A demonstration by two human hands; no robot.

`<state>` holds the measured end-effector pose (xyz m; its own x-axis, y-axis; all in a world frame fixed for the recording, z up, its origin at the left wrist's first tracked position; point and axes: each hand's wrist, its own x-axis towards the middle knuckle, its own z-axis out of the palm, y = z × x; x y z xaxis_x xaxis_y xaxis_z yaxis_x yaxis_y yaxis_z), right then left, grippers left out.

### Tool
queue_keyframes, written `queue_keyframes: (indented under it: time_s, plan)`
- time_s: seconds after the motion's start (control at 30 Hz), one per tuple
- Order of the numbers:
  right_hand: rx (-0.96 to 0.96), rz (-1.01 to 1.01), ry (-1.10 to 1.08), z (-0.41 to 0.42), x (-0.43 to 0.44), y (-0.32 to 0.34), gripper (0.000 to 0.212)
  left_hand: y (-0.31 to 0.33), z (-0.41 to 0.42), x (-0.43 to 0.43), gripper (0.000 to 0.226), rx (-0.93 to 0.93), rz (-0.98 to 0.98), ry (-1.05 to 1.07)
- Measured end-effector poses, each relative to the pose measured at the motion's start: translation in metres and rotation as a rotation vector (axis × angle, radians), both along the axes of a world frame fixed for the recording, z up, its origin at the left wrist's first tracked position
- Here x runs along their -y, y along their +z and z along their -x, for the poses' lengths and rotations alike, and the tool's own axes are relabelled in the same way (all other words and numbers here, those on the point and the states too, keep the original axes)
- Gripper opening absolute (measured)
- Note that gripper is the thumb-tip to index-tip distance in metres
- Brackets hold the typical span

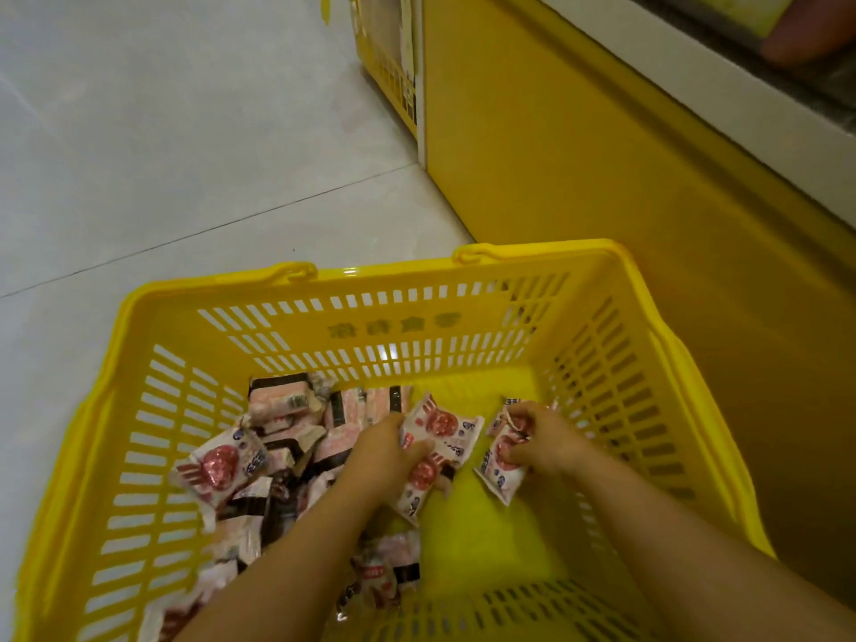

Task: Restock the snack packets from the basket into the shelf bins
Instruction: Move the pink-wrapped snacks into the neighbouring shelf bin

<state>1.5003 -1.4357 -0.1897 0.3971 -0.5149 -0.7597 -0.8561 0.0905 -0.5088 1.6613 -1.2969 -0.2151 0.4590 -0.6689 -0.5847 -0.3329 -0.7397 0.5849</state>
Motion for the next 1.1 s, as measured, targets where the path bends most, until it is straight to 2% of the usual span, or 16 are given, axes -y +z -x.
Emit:
queue_keyframes:
  time_s: [0.23,0.37,0.47,0.57,0.63,0.7,0.77,0.83,0.97,1.03,1.1]
  plan:
    - [-0.175,0.021,0.281,0.0,0.004,0.02,0.081,0.005,-0.013,0.008,0.044,0.096,-0.041,-0.062]
    - [-0.3,0.064,0.479,-0.004,0.011,0.042,0.075,0.015,-0.022,0.012,0.054,0.21,-0.05,-0.104]
    - [-0.167,0.022,0.319,-0.009,0.018,0.048,0.07,0.024,-0.031,0.012,0.053,0.162,-0.014,-0.016]
    - [0.052,0.116,0.051,-0.015,0.02,0.042,0.066,0.029,-0.037,0.008,0.033,-0.029,0.06,0.147]
    - [0.142,0.172,-0.111,-0.017,0.017,0.032,0.05,0.031,-0.039,0.004,0.019,-0.192,0.124,0.266]
    - [0.154,0.235,-0.181,-0.013,0.013,0.018,0.034,0.031,-0.041,0.001,0.018,-0.351,0.16,0.374]
    - [0.075,0.252,-0.157,-0.007,0.009,0.004,0.029,0.03,-0.044,-0.001,0.023,-0.459,0.158,0.455]
    - [-0.03,0.26,-0.056,-0.004,0.004,-0.007,0.033,0.026,-0.048,-0.004,0.026,-0.491,0.15,0.489]
    - [-0.154,0.515,0.259,-0.006,0.001,-0.022,0.044,0.018,-0.052,-0.005,0.031,-0.454,0.183,0.533]
    - [-0.126,0.523,0.329,-0.008,0.002,-0.026,0.059,0.015,-0.054,-0.004,0.03,-0.436,0.197,0.54]
    - [-0.11,0.435,0.395,-0.008,0.004,-0.028,0.078,0.013,-0.054,-0.005,0.026,-0.427,0.205,0.536]
